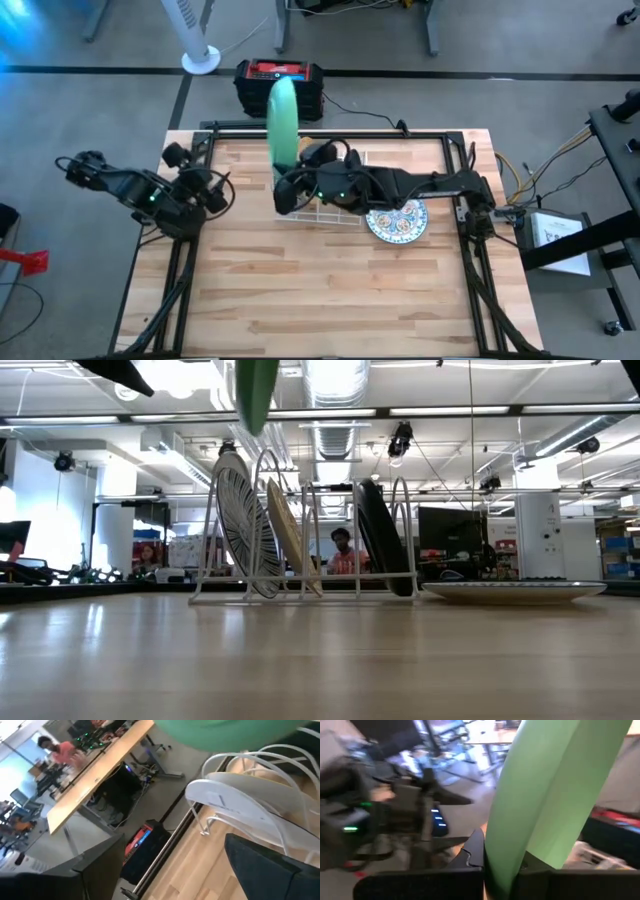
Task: Sort dishes
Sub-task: Put the green plate in the dish rack
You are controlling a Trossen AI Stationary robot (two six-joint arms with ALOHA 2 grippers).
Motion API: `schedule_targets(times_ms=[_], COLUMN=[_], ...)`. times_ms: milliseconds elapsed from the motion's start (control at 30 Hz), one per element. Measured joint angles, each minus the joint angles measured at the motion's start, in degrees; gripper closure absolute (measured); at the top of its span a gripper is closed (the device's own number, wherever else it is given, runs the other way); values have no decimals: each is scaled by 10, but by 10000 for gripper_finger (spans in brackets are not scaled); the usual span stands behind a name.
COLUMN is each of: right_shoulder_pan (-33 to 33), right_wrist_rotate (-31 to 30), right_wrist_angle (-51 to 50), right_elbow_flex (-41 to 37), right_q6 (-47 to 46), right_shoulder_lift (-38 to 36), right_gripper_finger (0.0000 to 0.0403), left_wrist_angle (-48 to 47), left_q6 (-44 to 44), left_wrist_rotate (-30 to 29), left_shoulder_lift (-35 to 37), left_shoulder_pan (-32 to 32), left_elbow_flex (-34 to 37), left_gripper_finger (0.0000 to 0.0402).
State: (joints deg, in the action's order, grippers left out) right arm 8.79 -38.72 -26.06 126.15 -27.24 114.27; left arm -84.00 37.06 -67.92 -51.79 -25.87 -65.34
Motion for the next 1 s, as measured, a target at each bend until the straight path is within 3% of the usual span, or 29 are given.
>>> schedule_targets(times_ms=[133, 267, 367, 533, 567, 767, 1000], right_shoulder_pan=[19, 36, 43, 50, 50, 48, 46], right_wrist_rotate=[-35, -36, -44, -65, -66, -58, -48], right_wrist_angle=[-36, -57, -76, -129, -135, -170, -173], right_elbow_flex=[0, 0, 0, 0, 0, 1, 1], right_q6=[-7, -12, -12, -29, -31, -43, -41], right_shoulder_lift=[-11, -21, -24, -34, -35, -34, -35], right_gripper_finger=[400, 400, 400, 400, 400, 400, 400], left_wrist_angle=[3, 15, 21, 37, 50, 153, 341], left_q6=[-1, -1, 3, 26, 26, -31, -193], left_wrist_rotate=[27, 68, 74, 87, 87, 125, 208], left_shoulder_lift=[0, 1, 5, 20, 25, 59, 130], left_shoulder_pan=[-19, -40, -47, -47, -47, -47, -46], left_elbow_flex=[0, 5, 14, 38, 43, 61, 106], left_gripper_finger=[98, 152, 222, 374, 387, 400, 401])
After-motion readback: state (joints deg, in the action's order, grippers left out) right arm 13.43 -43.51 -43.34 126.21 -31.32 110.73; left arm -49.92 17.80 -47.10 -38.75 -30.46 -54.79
